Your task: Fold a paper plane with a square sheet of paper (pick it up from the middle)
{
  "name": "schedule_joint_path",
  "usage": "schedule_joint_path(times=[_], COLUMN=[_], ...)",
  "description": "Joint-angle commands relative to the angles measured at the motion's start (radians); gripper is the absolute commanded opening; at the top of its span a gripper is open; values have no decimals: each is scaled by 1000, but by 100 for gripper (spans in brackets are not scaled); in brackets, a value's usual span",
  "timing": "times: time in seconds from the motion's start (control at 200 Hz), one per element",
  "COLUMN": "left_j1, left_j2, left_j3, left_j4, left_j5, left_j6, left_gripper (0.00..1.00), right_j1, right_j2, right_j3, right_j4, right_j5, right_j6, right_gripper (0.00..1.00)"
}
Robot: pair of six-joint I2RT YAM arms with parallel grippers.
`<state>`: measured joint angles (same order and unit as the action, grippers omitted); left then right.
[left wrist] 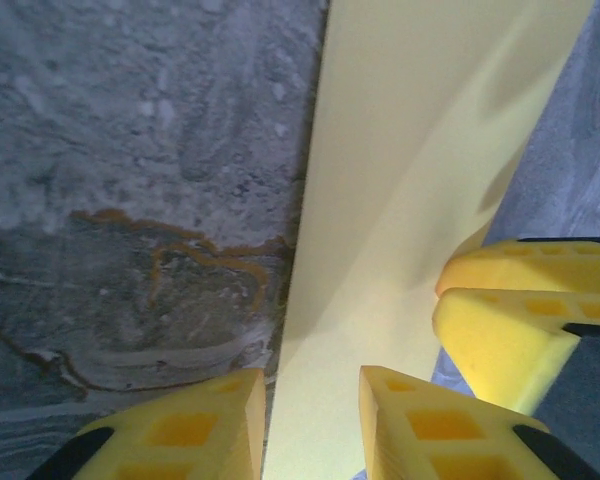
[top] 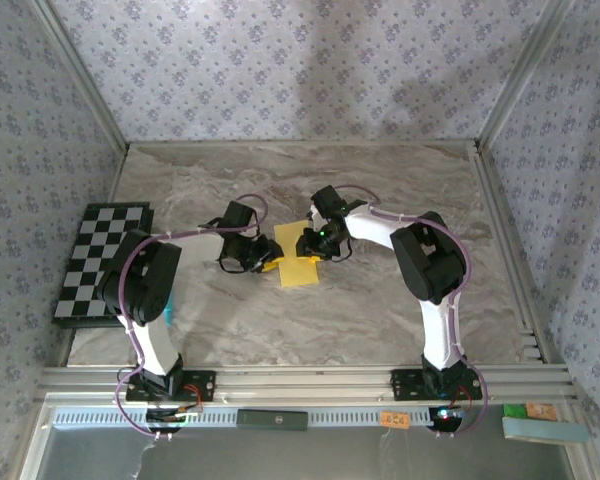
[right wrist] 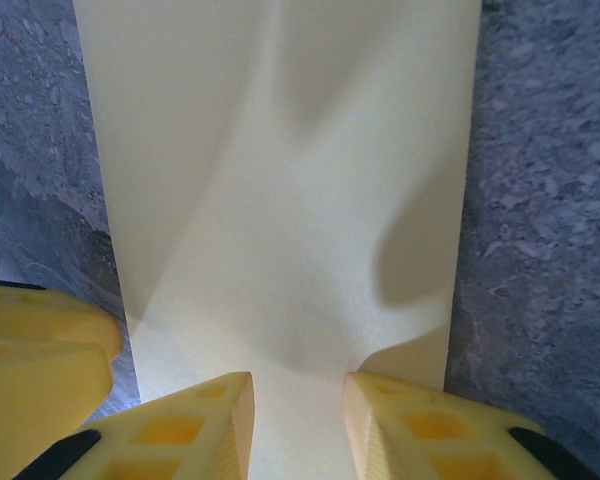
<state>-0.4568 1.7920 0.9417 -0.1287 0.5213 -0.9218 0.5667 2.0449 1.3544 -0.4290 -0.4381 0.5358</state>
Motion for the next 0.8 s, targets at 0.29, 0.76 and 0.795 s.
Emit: schedule_joint_path(times=[0.29,0.76,0.795], left_j1=[-28,-28,-27], left_j2=[35,0,1], left_j3=[29,26,26], left_j4=[-14,9,10], left_j5=[13,66,66], left_j6=[27,47,47], left_gripper=[29,26,26], right_j1=[-9,-15,-16], right_j2=[52,53,52], right_j3=[-45,-54,-54], right_j4=[-29,-22,-21], right_j5=[42,38,37], right_j6=[15,18,18], right_gripper=[33,33,33])
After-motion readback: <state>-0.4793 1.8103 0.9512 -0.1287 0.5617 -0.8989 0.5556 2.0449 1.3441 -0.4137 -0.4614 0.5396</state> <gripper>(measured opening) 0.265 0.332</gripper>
